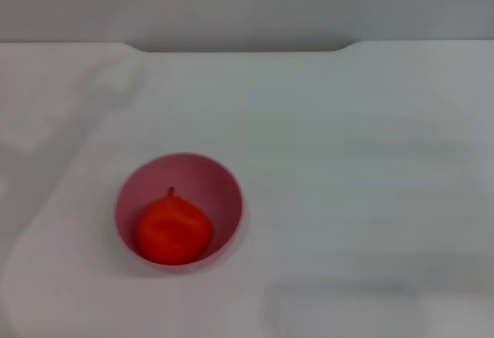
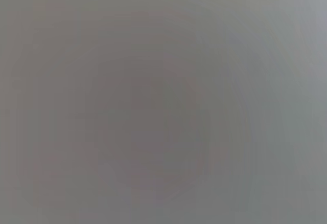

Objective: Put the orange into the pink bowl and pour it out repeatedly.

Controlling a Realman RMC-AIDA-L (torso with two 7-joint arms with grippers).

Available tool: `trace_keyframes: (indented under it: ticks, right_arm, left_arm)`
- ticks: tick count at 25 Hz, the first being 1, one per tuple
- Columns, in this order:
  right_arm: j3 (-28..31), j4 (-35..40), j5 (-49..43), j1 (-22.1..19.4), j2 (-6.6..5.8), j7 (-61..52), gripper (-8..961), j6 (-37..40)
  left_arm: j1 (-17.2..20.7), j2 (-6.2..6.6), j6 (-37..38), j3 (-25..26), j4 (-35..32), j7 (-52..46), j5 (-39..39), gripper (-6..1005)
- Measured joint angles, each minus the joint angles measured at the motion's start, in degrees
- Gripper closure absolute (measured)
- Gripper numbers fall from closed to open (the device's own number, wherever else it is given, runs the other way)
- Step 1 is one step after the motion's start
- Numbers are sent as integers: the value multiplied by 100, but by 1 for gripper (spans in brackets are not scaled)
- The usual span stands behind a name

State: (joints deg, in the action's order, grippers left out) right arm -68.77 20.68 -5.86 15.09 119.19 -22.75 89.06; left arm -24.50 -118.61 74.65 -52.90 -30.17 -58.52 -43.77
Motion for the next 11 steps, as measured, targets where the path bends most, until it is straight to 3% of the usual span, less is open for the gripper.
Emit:
trace_keyframes:
  ticks: [1, 5, 6, 10, 11]
  right_arm:
    - [15, -84, 136, 16, 0, 0, 420, 32]
    - [44, -357, 699, 51, -11, 31, 419, 86]
    - [44, -396, 823, 51, -15, 34, 419, 87]
    - [44, -522, 1368, 64, -18, 40, 419, 55]
    - [43, -542, 1447, 69, -20, 40, 419, 49]
  left_arm:
    - [110, -3, 149, -10, 301, 463, 488, 201]
    - [194, -6, 335, -22, 583, 886, 919, 201]
    - [335, -6, 818, -27, 1091, 1721, 1630, 201]
    - [365, -5, 931, -24, 1194, 1946, 1769, 201]
    - [400, -4, 1025, 4, 1422, 2644, 2028, 201]
